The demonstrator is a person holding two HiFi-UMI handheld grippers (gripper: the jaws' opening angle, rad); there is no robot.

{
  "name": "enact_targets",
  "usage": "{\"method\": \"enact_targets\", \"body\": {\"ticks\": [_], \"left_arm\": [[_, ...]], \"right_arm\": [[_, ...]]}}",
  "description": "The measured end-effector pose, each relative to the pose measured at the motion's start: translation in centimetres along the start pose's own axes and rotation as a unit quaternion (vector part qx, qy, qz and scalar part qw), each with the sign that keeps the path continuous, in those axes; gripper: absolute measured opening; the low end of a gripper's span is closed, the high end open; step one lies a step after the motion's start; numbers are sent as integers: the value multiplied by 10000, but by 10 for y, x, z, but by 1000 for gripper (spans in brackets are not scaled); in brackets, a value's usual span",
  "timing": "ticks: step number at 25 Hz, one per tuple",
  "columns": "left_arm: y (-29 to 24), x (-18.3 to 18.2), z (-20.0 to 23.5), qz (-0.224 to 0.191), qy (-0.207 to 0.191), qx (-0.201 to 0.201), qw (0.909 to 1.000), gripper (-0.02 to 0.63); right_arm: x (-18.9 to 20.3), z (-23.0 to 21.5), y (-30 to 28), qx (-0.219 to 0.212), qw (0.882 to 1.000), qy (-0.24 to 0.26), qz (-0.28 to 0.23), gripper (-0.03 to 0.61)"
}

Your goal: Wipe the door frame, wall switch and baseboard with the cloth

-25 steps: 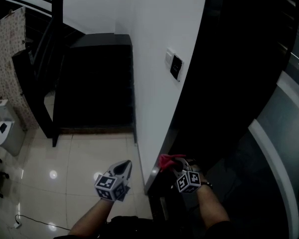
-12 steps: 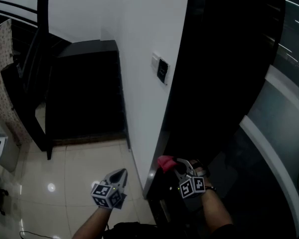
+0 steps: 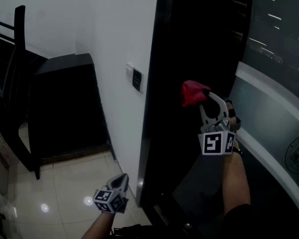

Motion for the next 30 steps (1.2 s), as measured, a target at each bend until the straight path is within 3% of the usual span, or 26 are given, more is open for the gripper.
{"method": "enact_targets", "body": {"ticks": [4, 9, 14, 19, 30], "left_arm": [[5, 2, -2, 20, 6, 10, 10000, 3], [10, 5, 1, 90, -50, -4, 9999, 3], [13, 4, 4, 128, -80, -53, 9999, 3], [12, -4, 2, 103, -63, -70, 9999, 3], [8, 3, -8, 182, -80, 22, 9998, 3]], "right_arm": [[8, -20, -22, 337, 9977, 275, 529, 63], [24, 3, -34, 39, 9940, 575, 930, 63], [29, 18, -30, -171, 9915, 939, 886, 64], [27, 18, -27, -505, 9901, 989, 855, 64], [41, 71, -1, -1228, 9802, 1250, 921, 64]]}}
Point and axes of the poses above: the fingertips, and each gripper's own axes: y backward along the fingers, z to its left, x out of its underside, the point moved 9 cm from there along y, backward along the fingers, and after that the axes turned 8 degrees about -z, right-handed, at the moved point
